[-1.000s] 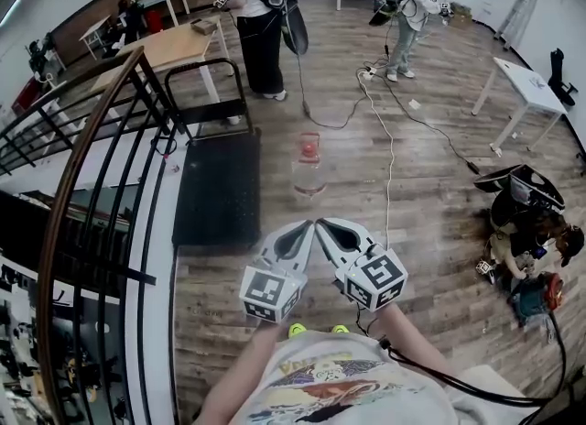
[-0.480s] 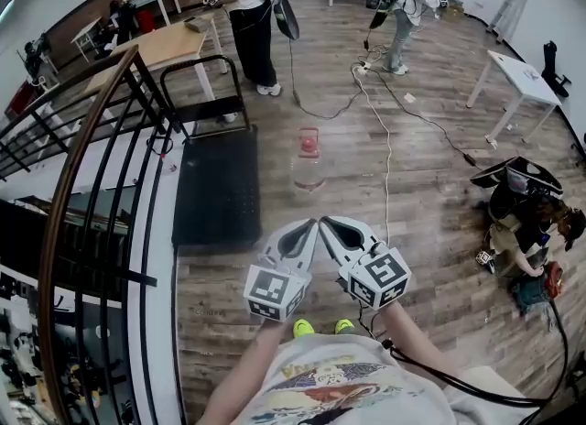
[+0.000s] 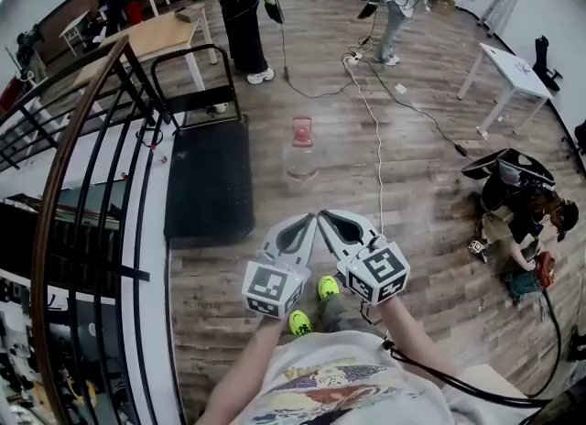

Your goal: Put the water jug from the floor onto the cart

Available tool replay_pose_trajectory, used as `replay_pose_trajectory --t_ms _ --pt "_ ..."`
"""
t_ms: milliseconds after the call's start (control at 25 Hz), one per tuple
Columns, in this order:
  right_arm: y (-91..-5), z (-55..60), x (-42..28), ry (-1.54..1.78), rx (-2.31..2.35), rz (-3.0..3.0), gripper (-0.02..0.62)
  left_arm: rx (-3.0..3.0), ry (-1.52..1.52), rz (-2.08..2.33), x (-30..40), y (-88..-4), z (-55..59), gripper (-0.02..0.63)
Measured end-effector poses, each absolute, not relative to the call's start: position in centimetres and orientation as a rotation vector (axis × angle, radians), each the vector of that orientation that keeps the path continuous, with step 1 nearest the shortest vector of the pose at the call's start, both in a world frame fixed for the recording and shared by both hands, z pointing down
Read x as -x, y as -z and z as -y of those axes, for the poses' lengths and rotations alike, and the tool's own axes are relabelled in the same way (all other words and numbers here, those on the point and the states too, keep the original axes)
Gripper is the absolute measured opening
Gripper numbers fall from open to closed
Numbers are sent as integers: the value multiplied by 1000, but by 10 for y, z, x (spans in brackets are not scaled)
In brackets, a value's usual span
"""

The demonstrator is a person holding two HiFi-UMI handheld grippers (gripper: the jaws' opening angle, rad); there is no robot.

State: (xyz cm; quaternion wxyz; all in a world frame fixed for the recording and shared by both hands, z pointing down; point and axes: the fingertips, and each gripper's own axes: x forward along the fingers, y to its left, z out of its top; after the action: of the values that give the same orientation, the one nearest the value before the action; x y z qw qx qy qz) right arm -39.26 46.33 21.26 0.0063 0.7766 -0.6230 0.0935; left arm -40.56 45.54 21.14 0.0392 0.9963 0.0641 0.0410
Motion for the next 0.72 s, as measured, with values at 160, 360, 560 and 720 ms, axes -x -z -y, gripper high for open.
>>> replay_pose_trajectory --t_ms 160,360,560,720 --pt "-217 -457 390 -284 -2394 1943 26 -3059 -117 -175 402 -212 -449 12" --pt "-227 -449 379 -333 -2393 1919 26 -3075 -139 -138 395 -216 -443 14" --pt "-232 -442 361 -343 -2390 1938 26 -3073 -167 -140 377 -222 -436 14" --pt "-237 -433 339 -358 -2394 1946 26 -3072 -188 -132 355 -226 -428 14"
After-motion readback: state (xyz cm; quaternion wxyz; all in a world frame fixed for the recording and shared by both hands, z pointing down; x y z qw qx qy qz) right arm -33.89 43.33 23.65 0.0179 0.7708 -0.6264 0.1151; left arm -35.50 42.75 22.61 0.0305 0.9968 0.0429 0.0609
